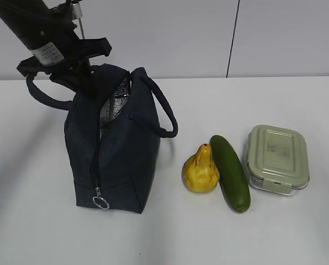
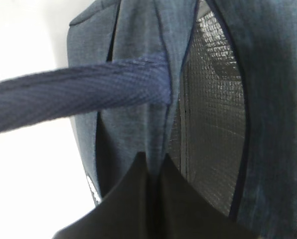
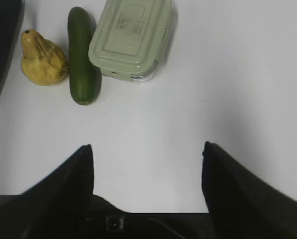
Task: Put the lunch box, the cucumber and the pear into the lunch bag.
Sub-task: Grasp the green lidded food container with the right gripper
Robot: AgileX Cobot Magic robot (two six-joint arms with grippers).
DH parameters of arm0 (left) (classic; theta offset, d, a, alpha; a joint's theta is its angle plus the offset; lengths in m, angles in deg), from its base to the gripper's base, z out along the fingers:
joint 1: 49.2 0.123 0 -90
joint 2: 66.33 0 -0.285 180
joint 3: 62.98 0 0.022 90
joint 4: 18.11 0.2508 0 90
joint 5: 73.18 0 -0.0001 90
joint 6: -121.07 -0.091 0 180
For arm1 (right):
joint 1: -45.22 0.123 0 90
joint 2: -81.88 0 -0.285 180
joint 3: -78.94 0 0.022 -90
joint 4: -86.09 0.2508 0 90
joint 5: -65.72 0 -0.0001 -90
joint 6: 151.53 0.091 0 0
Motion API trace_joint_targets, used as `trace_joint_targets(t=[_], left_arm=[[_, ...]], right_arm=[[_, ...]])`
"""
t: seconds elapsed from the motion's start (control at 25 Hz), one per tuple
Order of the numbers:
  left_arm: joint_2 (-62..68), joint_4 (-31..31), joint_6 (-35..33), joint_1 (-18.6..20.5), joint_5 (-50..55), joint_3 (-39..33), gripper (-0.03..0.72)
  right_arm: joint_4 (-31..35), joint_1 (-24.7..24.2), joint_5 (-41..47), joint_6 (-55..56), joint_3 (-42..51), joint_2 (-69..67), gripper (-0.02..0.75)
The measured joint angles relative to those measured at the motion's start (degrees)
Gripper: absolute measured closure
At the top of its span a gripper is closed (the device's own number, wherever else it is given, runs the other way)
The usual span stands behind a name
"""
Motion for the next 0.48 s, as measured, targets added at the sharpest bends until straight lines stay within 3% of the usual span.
trace_joint_targets(t=[0.28,0.48], left_arm=[[0.0,0.0,0.0,0.0,0.0,0.0,0.685],[0.0,0.0,0.0,0.0,0.0,0.0,0.685]], right_arm=[[8.2,0.0,-2.2,1.2,-8.6,-23.5,0.236],[10.0,0.0,-2.7,1.1,-15.2,-38.0,0.235]])
